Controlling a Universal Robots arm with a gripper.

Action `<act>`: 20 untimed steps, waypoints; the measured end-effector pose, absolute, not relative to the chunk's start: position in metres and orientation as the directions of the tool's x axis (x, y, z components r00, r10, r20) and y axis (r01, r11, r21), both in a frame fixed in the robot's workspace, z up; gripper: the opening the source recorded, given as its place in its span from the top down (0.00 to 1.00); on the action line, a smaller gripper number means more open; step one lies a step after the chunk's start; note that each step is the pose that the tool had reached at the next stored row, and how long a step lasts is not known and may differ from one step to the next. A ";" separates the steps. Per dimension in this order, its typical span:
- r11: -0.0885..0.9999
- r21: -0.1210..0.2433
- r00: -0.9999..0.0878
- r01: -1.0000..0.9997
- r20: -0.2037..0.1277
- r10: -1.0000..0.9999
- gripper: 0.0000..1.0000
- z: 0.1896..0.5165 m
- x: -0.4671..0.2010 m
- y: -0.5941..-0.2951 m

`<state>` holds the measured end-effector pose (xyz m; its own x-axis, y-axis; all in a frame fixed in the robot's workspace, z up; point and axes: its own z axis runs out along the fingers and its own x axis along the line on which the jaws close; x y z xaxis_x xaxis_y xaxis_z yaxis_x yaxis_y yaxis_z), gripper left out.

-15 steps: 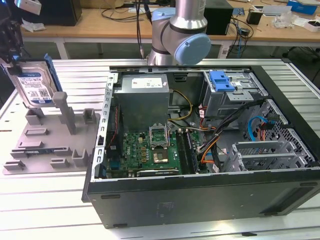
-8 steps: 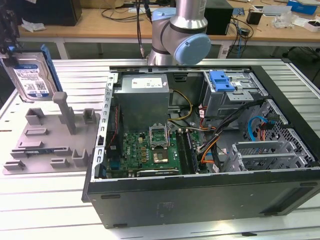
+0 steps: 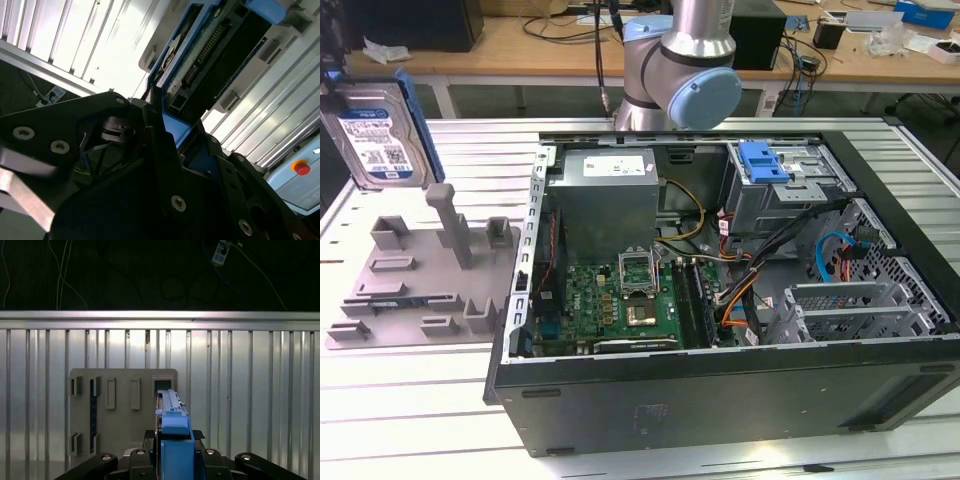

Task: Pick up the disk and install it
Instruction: 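Pick up the disk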

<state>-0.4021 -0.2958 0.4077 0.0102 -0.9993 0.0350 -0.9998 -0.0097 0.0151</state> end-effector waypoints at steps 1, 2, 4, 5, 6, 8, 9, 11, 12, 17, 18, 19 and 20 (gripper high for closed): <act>-0.010 0.015 0.010 -1.000 0.035 -0.999 0.63 0.411 -0.402 -0.296; -0.010 0.015 0.010 -1.000 0.035 -0.999 0.63 0.418 -0.401 -0.295; -0.010 0.015 0.010 -1.000 0.035 -0.999 0.63 0.438 -0.399 -0.295; -0.010 0.015 0.010 -1.000 0.035 -0.999 0.63 0.450 -0.398 -0.295; -0.010 0.015 0.010 -1.000 0.035 -0.999 0.63 0.465 -0.396 -0.295; -0.010 0.015 0.011 -1.000 0.035 -0.999 0.63 0.484 -0.393 -0.295; -0.010 0.015 0.011 -1.000 0.035 -0.999 0.63 0.491 -0.392 -0.295; -0.010 0.015 0.011 -1.000 0.035 -0.999 0.63 0.501 -0.390 -0.295; -0.010 0.015 0.011 -1.000 0.035 -0.999 0.63 0.503 -0.390 -0.295; -0.010 0.015 0.011 -1.000 0.035 -0.999 0.63 0.503 -0.390 -0.295; -0.010 0.015 0.011 -1.000 0.035 -0.999 0.63 0.503 -0.390 -0.295; -0.010 0.015 0.011 -1.000 0.035 -0.999 0.63 0.503 -0.390 -0.295; -0.011 0.015 0.011 -1.000 0.035 -0.999 0.63 0.503 -0.389 -0.296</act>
